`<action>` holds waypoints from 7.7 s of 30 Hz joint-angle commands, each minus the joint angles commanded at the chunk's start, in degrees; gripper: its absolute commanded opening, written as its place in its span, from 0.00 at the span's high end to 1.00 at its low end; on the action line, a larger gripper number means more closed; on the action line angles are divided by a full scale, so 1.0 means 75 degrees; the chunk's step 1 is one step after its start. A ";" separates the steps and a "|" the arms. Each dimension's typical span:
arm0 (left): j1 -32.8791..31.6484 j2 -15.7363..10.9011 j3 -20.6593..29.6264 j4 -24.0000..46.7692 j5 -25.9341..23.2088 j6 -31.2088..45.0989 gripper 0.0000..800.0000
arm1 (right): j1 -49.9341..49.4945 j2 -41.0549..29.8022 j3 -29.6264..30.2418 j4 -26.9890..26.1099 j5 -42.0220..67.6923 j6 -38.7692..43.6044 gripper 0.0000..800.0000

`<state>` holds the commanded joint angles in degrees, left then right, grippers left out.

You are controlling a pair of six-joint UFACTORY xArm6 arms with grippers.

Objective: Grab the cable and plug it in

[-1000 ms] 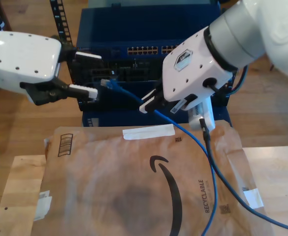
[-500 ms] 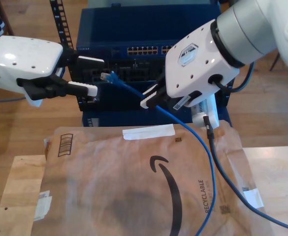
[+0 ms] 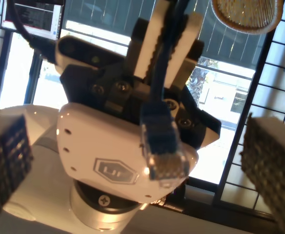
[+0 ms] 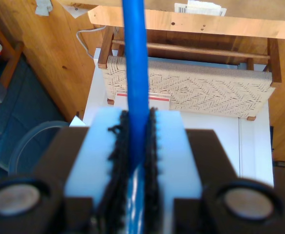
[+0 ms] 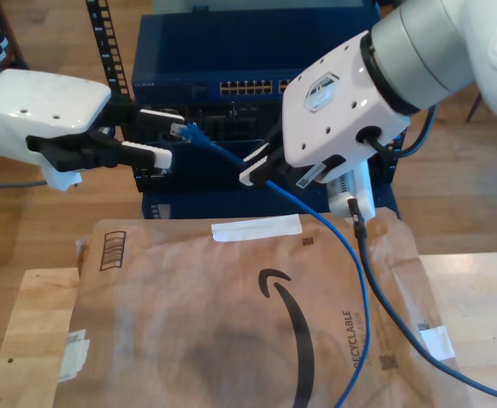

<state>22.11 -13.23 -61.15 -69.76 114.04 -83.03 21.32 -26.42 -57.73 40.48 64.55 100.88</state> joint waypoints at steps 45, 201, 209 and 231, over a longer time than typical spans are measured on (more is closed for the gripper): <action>0.0023 -0.0070 0.0047 0.0023 -0.0281 0.0234 0.68 | 0.0059 0.0176 -0.0012 0.0000 -0.0035 0.0012 1.00; 0.0785 0.1946 0.0328 -0.1348 0.2215 -0.1453 1.00 | 0.3341 -0.1125 0.2192 -0.0891 -0.6576 -0.2333 0.19; 0.0785 0.1958 0.0352 -0.1336 0.2485 -0.1453 1.00 | 0.3587 -0.1125 0.2204 -0.0891 -0.6951 -0.2321 0.28; 0.0844 0.2145 0.0375 -0.1325 0.3200 -0.1653 0.99 | 0.4278 -0.1383 0.2743 -0.1137 -0.8158 -0.2368 0.29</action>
<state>28.44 2.86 -58.34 -79.69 138.04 -95.43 53.41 -36.79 -37.15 31.96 3.36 83.12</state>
